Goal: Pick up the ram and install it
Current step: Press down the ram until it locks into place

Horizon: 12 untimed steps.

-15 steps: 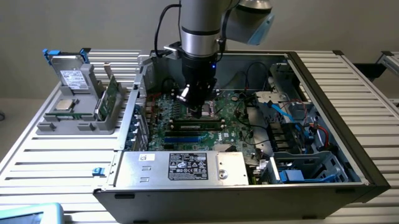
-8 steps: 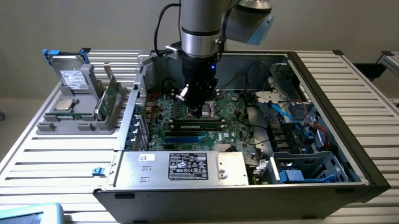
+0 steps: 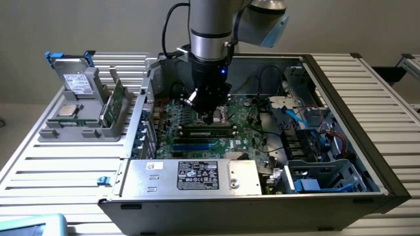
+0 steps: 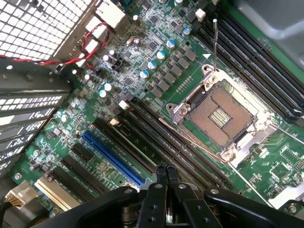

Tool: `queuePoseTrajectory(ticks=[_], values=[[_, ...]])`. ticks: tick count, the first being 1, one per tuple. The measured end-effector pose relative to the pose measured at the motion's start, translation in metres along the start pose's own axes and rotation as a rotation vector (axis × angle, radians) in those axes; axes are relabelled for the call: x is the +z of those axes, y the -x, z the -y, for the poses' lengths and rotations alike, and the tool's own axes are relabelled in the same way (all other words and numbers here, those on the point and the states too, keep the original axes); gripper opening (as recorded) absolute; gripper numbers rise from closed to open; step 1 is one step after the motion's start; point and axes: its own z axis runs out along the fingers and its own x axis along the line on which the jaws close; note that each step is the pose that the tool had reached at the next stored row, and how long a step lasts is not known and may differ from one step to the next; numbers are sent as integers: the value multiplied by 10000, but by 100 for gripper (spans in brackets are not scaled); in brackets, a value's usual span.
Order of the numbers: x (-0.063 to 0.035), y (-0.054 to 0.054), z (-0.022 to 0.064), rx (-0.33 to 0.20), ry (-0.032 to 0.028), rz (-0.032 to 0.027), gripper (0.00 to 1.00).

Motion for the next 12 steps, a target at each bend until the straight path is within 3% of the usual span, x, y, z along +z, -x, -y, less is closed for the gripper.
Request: queuePoseTrajectory(ticks=[4, 6, 12], values=[[0, 0, 0, 358, -114, 110, 11], [-1, 0, 0, 547, -149, 133, 11], [4, 0, -1, 1417, -111, 77, 11]])
